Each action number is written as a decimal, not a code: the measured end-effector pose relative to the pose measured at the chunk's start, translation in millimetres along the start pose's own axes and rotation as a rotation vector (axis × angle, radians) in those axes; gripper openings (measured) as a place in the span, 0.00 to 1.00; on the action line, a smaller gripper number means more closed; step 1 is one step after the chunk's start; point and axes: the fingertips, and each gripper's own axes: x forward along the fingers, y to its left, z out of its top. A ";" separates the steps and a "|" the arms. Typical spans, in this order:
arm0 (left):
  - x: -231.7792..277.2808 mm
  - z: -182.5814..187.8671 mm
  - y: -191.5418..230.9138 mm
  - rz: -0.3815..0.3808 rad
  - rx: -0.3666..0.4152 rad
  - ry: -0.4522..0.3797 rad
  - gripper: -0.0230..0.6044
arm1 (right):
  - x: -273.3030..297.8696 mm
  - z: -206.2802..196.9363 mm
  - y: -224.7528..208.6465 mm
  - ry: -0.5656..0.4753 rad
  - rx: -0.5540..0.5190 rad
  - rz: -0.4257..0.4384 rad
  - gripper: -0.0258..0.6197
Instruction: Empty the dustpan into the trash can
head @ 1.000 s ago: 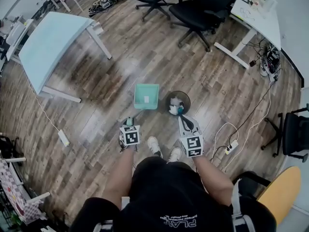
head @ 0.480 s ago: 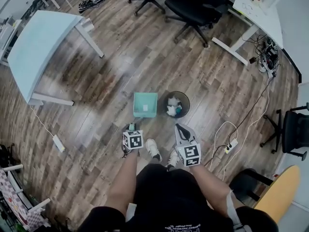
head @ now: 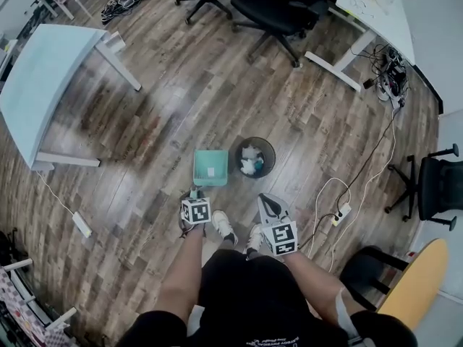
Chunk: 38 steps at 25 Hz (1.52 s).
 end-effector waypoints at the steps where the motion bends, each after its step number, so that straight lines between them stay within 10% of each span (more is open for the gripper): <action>1: 2.1 -1.3 -1.3 0.001 0.008 0.002 0.19 | -0.1 -0.1 -0.4 0.000 -0.001 -0.001 0.08; 6: 3.2 3.9 -9.8 0.006 0.041 -0.009 0.21 | -2.7 2.3 -6.6 -0.004 -0.003 -0.005 0.08; 9: 0.9 9.3 -17.3 -0.035 0.036 -0.026 0.44 | -5.6 6.1 -10.5 -0.014 -0.001 -0.008 0.08; 14: -20.6 27.1 -15.8 -0.022 0.067 -0.120 0.50 | -13.0 15.6 -13.8 -0.055 0.002 -0.015 0.08; 24: -139.8 104.8 -45.6 -0.021 0.099 -0.428 0.51 | -55.9 52.7 -25.6 -0.176 -0.001 -0.030 0.08; 38: -289.2 115.9 -108.7 -0.068 0.029 -0.688 0.45 | -143.5 132.9 -37.4 -0.429 -0.118 -0.019 0.08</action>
